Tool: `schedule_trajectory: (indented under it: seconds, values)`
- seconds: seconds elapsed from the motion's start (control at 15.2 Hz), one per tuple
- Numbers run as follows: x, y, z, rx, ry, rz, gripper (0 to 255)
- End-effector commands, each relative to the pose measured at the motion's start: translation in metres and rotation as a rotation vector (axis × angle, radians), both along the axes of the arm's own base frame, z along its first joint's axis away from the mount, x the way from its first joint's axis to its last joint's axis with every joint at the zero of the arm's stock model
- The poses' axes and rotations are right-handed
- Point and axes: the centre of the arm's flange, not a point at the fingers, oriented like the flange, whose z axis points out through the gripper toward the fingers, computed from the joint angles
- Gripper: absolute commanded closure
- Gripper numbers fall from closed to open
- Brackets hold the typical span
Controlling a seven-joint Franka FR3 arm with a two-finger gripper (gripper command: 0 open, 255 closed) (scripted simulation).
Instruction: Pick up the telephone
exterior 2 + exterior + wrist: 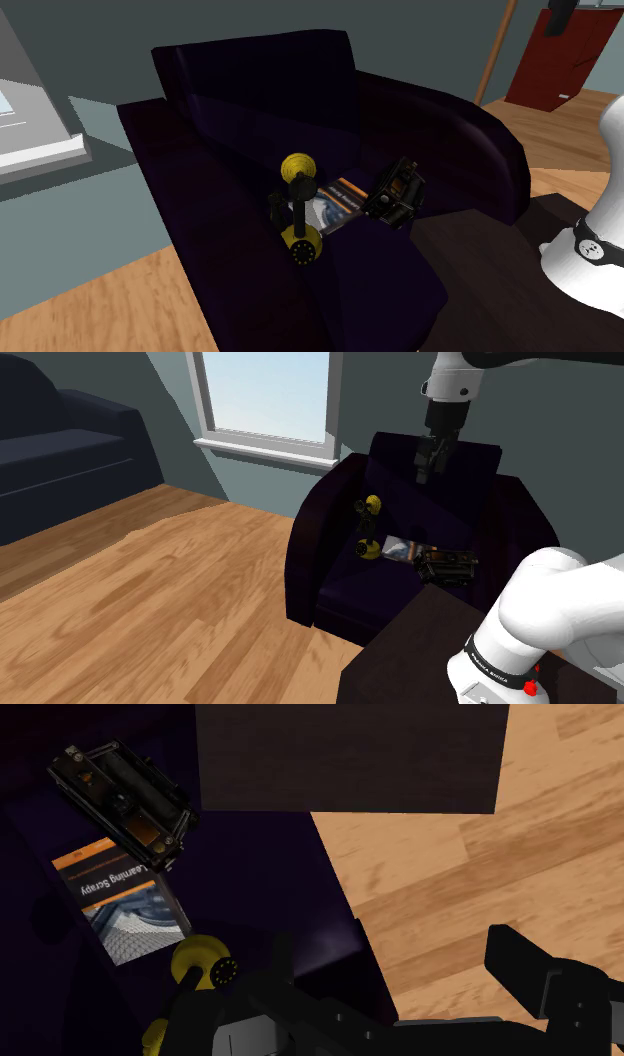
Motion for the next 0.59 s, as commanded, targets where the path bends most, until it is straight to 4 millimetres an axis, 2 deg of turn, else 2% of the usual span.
schedule_trajectory:
  seconds: [0.0, 0.53]
  values:
    - [0.0, 0.0, 0.0, 0.0, 0.0, 0.0, 0]
    - [0.066, -0.06, -0.06, 0.025, -0.001, 0.012, 0]
